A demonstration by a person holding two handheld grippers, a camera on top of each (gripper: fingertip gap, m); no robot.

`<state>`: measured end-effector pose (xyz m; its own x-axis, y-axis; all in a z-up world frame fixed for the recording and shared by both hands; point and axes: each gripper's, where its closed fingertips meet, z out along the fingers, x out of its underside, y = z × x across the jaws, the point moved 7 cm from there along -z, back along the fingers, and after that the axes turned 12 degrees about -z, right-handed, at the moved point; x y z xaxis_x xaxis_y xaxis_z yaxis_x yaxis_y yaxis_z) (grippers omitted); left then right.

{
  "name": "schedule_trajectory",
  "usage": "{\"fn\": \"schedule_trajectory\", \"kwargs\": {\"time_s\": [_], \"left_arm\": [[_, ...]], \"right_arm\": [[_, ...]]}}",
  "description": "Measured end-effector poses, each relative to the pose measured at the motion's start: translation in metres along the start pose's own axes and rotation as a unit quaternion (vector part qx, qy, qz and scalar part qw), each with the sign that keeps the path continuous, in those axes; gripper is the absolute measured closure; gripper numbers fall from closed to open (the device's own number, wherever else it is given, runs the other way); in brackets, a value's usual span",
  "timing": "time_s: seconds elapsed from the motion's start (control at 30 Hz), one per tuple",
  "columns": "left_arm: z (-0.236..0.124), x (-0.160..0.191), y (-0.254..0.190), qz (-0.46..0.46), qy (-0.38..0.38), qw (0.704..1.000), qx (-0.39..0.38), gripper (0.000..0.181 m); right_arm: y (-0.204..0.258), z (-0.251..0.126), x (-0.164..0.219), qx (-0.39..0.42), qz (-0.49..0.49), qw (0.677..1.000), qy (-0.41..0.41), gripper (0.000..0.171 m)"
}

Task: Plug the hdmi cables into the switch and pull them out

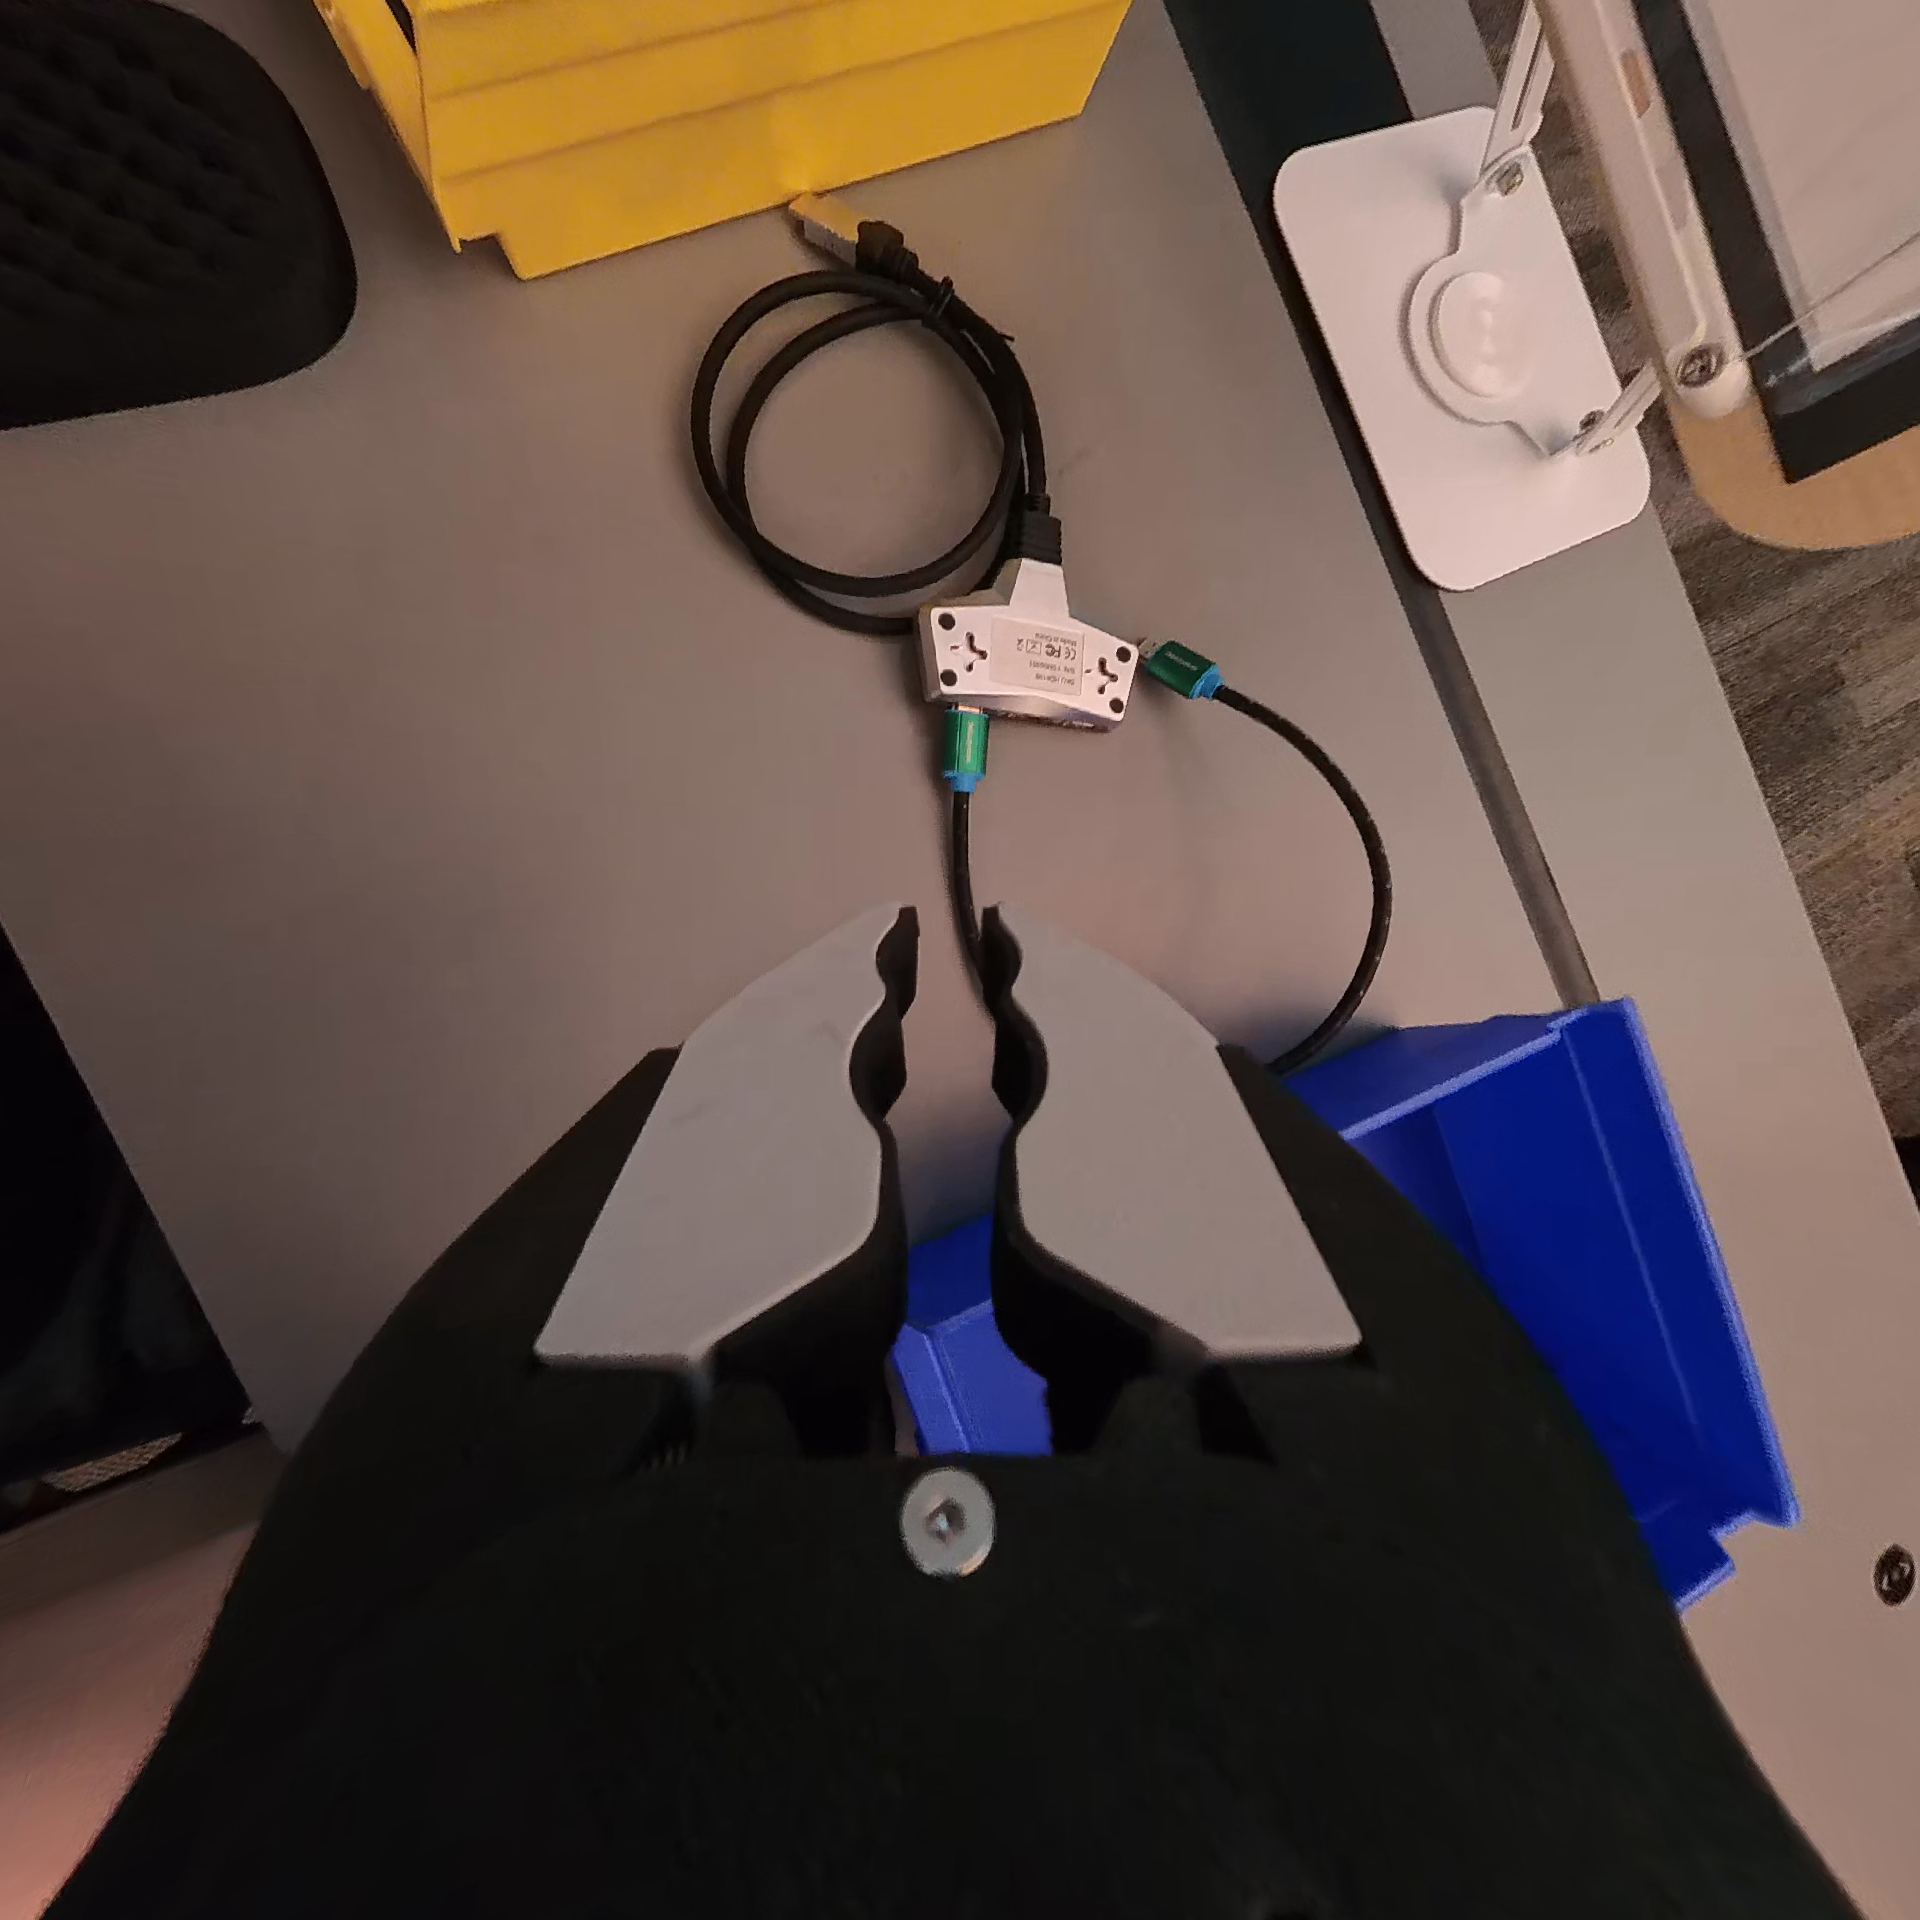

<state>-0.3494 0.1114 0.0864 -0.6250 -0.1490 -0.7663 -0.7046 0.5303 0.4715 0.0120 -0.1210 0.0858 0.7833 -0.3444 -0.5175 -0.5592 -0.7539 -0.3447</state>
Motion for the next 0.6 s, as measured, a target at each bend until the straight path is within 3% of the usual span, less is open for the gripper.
{"fn": "schedule_trajectory", "kwargs": {"time_s": [0.03,0.17,0.3,0.47,0.53,0.6], "left_arm": [[-0.014,-0.009,0.001,-0.005,-0.031,0.999,-0.01,0.172],[-0.066,-0.041,-0.005,-0.036,-0.166,0.985,0.026,0.175],[-0.104,-0.062,-0.027,-0.056,-0.268,0.948,0.164,0.176],[-0.122,-0.084,-0.077,-0.018,-0.328,0.884,0.334,0.176],[-0.125,-0.091,-0.104,0.016,-0.347,0.854,0.388,0.176],[-0.124,-0.096,-0.13,0.041,-0.344,0.83,0.436,0.175]], "right_arm": [[-0.001,0.001,-0.002,0.002,-0.003,1.0,-0.004,0.159],[-0.007,0.003,-0.013,0.014,-0.018,0.999,-0.049,0.161],[-0.025,-0.002,-0.023,0.044,-0.009,0.989,-0.139,0.163],[-0.043,0.001,-0.035,0.101,-0.054,0.958,-0.264,0.163],[-0.034,0.012,-0.046,0.044,-0.058,0.951,-0.302,0.159],[-0.011,0.026,-0.062,-0.06,-0.08,0.938,-0.332,0.143]]}}
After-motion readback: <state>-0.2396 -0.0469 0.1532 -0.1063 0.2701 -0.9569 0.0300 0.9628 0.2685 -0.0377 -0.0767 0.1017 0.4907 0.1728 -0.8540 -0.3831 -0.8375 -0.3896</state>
